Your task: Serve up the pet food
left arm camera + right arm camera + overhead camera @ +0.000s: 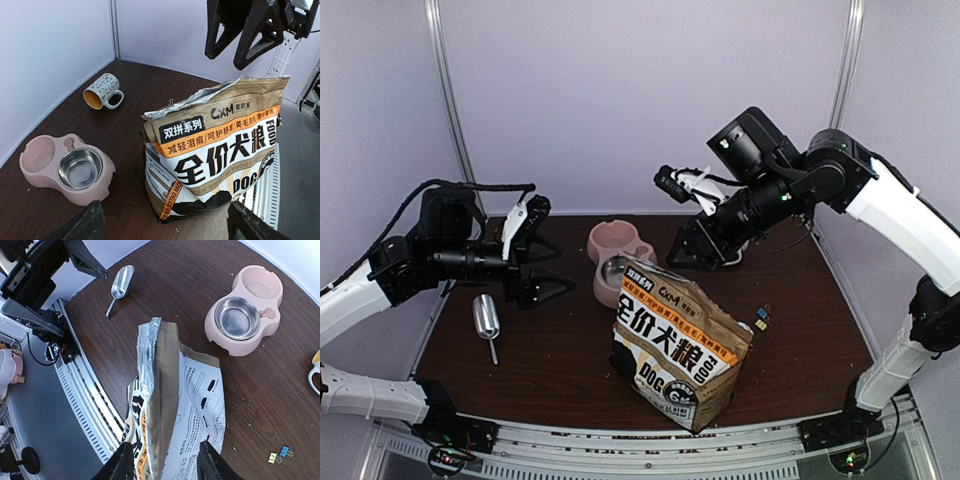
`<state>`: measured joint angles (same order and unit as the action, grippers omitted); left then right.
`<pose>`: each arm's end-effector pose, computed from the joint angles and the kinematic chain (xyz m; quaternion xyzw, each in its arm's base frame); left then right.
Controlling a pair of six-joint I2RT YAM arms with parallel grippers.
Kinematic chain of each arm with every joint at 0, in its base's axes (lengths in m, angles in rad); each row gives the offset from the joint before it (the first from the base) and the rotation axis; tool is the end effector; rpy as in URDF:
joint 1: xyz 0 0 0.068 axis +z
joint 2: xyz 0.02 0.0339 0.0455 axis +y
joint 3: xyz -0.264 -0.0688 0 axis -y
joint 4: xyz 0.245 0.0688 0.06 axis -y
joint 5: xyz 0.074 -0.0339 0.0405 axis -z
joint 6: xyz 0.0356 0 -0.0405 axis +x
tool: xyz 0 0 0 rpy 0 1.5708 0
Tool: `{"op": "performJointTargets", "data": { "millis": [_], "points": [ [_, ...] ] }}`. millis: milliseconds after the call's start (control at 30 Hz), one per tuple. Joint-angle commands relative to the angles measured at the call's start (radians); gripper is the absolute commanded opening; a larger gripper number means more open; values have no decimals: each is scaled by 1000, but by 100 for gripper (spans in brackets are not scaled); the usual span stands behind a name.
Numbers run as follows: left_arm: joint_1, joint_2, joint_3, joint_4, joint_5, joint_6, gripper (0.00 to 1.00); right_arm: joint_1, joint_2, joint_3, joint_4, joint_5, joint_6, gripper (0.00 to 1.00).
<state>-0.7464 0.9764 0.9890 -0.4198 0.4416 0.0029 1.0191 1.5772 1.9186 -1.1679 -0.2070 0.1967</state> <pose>0.1467 -0.1564 0.3532 0.4103 0.7146 -0.3652 0.4331 0.1543 0.2646 0.4360 -0.4048 0.8343 0.2856 0.2419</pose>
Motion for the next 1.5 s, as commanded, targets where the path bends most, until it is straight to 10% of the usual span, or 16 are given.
{"op": "performJointTargets", "data": {
  "millis": [0,1467],
  "points": [
    [-3,2,21,27,-4,9,87,31,46,75,-51,104,-38,43],
    [-3,2,18,27,-20,11,88,98,154,142,-160,385,-97,26]
  ]
}}
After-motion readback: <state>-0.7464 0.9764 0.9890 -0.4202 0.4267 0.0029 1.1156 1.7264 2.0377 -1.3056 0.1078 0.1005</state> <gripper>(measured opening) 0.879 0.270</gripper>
